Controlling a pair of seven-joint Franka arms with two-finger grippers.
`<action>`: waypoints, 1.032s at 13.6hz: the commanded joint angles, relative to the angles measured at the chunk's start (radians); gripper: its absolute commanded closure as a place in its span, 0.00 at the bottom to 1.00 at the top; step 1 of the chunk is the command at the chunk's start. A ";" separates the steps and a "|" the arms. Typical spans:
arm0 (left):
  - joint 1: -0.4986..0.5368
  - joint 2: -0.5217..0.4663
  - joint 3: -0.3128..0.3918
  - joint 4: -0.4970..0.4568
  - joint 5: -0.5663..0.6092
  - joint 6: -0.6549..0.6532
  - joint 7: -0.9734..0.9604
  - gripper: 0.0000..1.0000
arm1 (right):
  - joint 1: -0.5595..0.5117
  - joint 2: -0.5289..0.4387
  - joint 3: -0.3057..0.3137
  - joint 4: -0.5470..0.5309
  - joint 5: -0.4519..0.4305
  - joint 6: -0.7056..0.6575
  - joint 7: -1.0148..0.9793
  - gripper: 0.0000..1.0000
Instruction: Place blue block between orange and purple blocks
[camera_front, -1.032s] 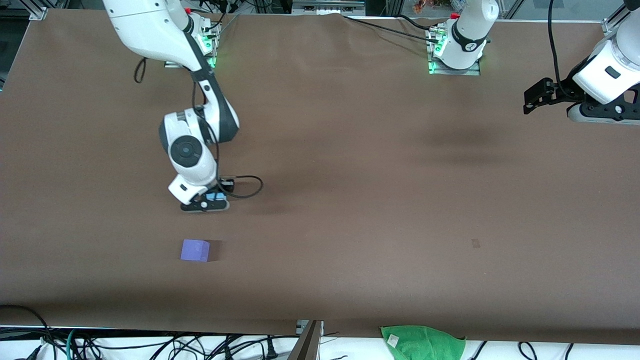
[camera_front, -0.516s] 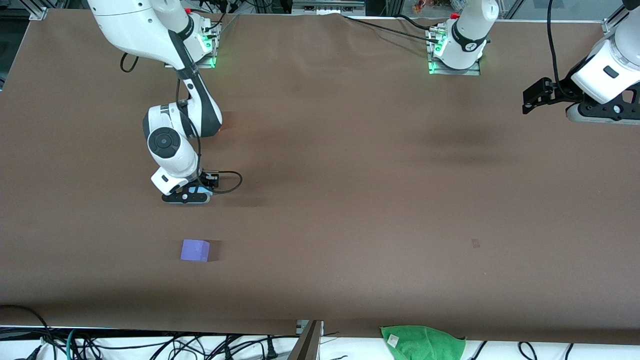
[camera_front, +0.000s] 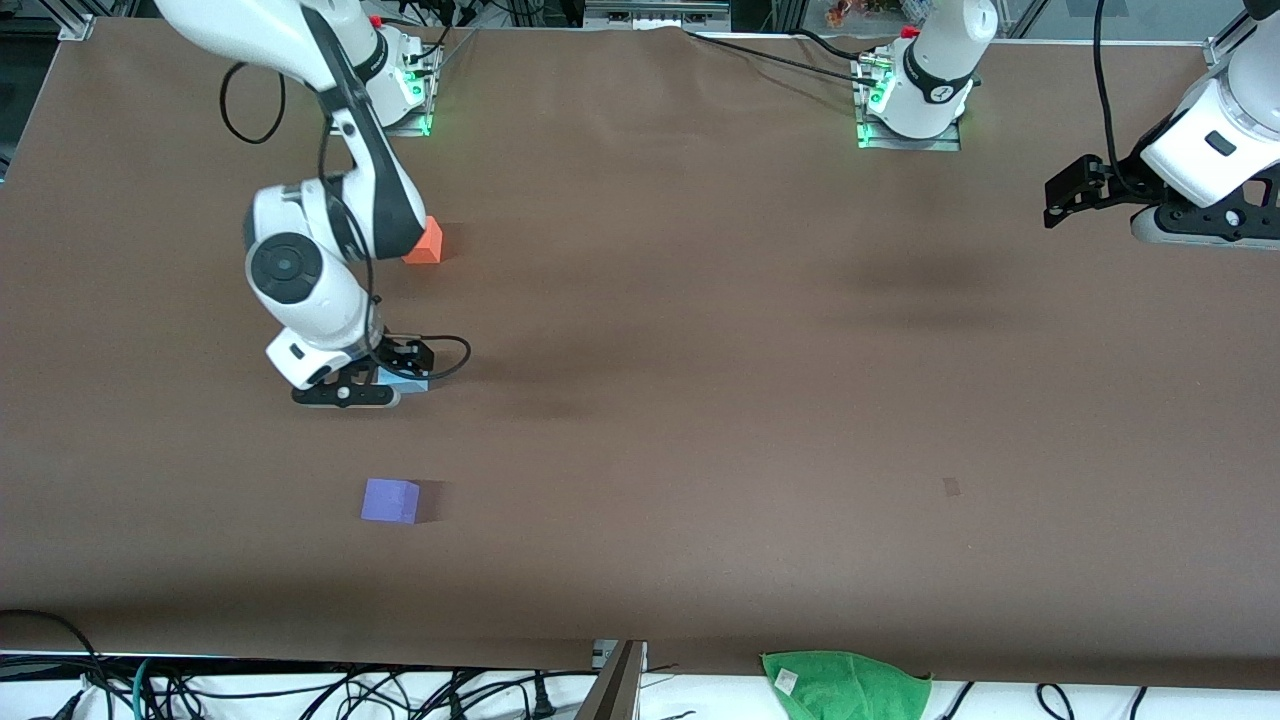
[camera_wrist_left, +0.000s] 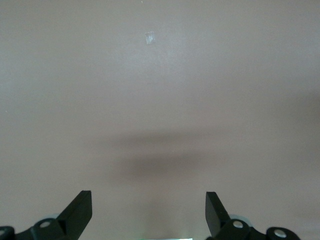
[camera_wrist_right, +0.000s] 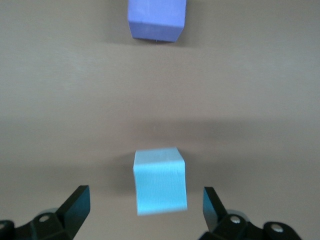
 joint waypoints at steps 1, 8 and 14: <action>-0.002 0.011 0.002 0.022 -0.015 -0.005 0.012 0.00 | -0.007 -0.109 0.011 0.066 0.034 -0.163 -0.001 0.00; -0.002 0.011 0.001 0.023 -0.015 -0.005 0.011 0.00 | -0.008 -0.350 -0.052 0.063 0.062 -0.381 -0.085 0.00; -0.002 0.010 0.001 0.022 -0.015 -0.010 0.012 0.00 | -0.347 -0.352 0.239 0.083 0.059 -0.462 -0.125 0.00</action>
